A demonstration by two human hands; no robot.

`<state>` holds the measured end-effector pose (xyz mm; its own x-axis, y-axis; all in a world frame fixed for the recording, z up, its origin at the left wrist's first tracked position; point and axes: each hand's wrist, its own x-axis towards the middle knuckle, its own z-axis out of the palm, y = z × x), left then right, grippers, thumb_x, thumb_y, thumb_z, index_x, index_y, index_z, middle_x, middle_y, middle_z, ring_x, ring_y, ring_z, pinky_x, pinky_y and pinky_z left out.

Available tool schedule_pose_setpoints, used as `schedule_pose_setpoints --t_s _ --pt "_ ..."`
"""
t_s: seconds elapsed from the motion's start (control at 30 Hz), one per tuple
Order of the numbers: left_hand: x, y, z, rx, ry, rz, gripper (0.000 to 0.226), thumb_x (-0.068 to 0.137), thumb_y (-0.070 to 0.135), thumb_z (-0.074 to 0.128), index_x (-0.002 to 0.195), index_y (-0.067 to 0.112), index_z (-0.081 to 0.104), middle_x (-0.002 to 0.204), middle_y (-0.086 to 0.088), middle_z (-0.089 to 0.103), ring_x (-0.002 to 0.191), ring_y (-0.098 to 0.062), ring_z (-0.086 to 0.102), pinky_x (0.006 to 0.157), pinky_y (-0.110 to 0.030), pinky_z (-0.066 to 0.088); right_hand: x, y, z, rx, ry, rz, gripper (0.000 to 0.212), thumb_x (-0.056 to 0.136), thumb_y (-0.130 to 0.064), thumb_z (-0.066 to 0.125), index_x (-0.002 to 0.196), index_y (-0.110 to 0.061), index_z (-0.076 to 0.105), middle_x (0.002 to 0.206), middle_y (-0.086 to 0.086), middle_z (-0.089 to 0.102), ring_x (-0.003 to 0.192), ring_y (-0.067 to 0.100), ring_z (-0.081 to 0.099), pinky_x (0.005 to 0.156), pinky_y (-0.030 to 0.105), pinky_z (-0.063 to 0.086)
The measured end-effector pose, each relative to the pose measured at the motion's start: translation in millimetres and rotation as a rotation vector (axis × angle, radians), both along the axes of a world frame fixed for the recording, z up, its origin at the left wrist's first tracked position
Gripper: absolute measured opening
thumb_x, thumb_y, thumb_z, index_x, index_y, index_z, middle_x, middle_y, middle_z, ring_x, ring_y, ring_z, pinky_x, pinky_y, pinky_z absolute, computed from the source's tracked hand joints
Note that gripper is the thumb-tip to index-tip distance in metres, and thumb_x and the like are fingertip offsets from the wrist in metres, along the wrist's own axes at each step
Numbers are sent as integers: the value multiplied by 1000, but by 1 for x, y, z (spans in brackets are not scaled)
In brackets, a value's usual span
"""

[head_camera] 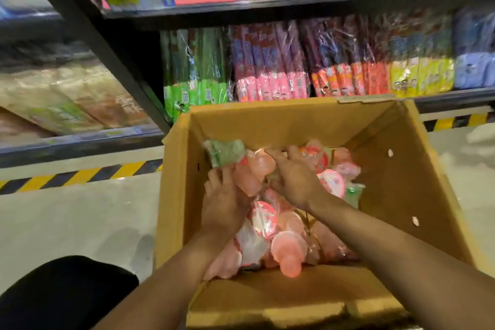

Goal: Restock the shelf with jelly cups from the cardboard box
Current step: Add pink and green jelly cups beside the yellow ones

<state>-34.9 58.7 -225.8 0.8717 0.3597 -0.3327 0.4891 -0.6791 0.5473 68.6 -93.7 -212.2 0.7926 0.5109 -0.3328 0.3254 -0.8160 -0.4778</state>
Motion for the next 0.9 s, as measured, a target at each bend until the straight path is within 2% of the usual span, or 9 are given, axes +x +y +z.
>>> schedule_pose_setpoints --t_s 0.2,0.33,0.47,0.53,0.6,0.67,0.77,0.83,0.9 --pt "19 4 -21 -115 -84 114 65 86 23 73 141 27 39 145 -6 32 128 -32 40 102 -43 42 -1 16 -18 14 -27 -18 62 83 -8 67 139 -30 49 140 9 38 116 35 56 93 39 50" --pt "33 4 -26 -136 -88 189 49 92 35 64 136 32 42 145 -2 40 123 -32 40 96 -44 44 5 21 -25 16 -55 -15 61 78 -4 66 133 -28 56 130 7 46 106 31 61 90 35 50" --pt "39 1 -33 -132 -84 243 45 96 41 59 139 35 48 146 1 43 122 -30 42 87 -26 25 7 23 -35 50 -116 46 28 86 -17 66 113 -25 67 113 -2 57 94 20 62 86 36 52" --pt "43 -2 -34 -125 -112 300 40 96 36 60 136 33 53 144 1 47 122 -28 45 79 -19 16 8 25 -40 106 -95 9 31 88 -11 63 117 -23 68 113 -6 54 96 15 58 90 28 49" --pt "46 -6 -33 -149 -128 355 37 95 29 62 131 32 57 140 0 50 119 -26 44 73 -17 16 7 25 -40 128 -80 -16 42 87 -3 61 125 -21 66 117 0 51 100 15 55 91 14 40" --pt "47 -10 -33 -177 -153 386 37 93 24 65 129 31 59 135 1 53 116 -25 43 72 -16 19 9 22 -41 173 -67 -25 36 92 -3 58 125 -15 66 113 -2 52 103 16 54 81 -1 30" --pt "42 -10 -33 -180 -212 385 39 88 20 70 125 31 62 129 2 58 116 -25 49 78 -11 20 9 16 -40 223 -67 -54 29 98 -7 54 125 -10 65 99 -15 52 101 11 50 69 -4 29" --pt "37 -8 -28 -209 -264 386 39 85 17 72 120 31 64 125 1 59 115 -27 52 90 -16 29 9 13 -34 208 -49 -60 34 95 -4 57 127 -12 64 109 -6 57 102 15 53 73 6 32" --pt "32 -8 -14 -250 -314 395 39 81 19 73 115 35 64 122 1 59 114 -30 55 100 -38 45 8 7 -20 217 -61 -75 44 86 3 61 126 -15 65 116 4 55 102 19 55 77 8 34"
